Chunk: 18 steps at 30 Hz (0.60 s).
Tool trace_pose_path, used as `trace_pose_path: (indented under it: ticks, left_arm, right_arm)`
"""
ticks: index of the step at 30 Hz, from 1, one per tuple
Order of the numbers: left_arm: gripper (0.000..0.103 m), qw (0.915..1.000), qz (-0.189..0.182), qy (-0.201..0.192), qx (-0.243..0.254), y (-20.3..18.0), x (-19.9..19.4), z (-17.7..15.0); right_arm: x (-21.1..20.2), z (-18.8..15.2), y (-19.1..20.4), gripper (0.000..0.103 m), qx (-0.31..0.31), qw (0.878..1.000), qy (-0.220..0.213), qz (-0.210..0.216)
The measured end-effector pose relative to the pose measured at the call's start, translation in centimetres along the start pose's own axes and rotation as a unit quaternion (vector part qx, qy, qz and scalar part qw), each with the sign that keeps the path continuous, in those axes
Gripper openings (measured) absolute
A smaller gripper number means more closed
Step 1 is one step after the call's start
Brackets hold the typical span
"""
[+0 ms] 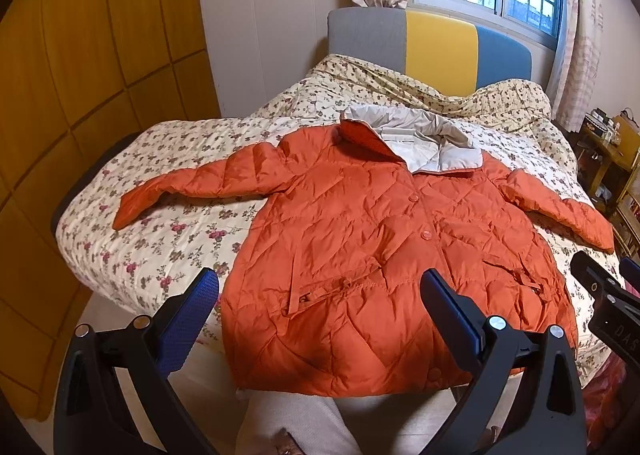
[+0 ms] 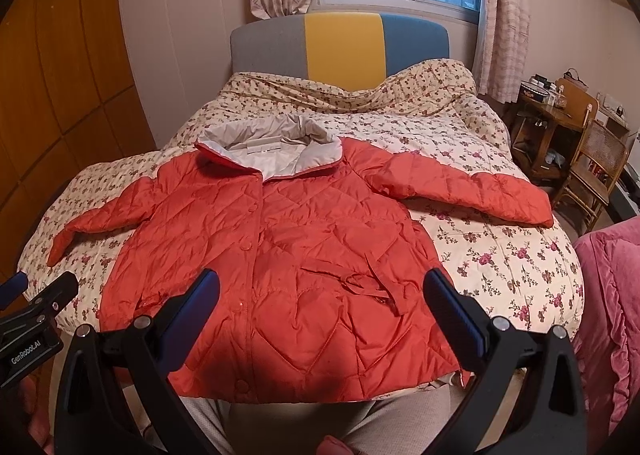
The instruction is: Fold large clothes
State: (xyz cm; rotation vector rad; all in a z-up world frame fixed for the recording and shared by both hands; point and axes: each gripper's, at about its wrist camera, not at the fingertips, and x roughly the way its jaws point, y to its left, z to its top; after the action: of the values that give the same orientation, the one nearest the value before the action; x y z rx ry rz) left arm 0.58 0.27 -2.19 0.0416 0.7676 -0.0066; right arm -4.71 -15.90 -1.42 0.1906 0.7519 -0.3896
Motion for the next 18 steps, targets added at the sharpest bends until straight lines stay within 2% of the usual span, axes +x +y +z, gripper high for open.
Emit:
trace_pose_path:
  ticks: [18]
  left_arm:
    - [0.1, 1.0, 0.002, 0.009, 0.001, 0.05, 0.55, -0.08]
  right_arm:
    - [0.34, -0.19, -0.03, 0.101, -0.003, 1.0, 0.005, 0.0]
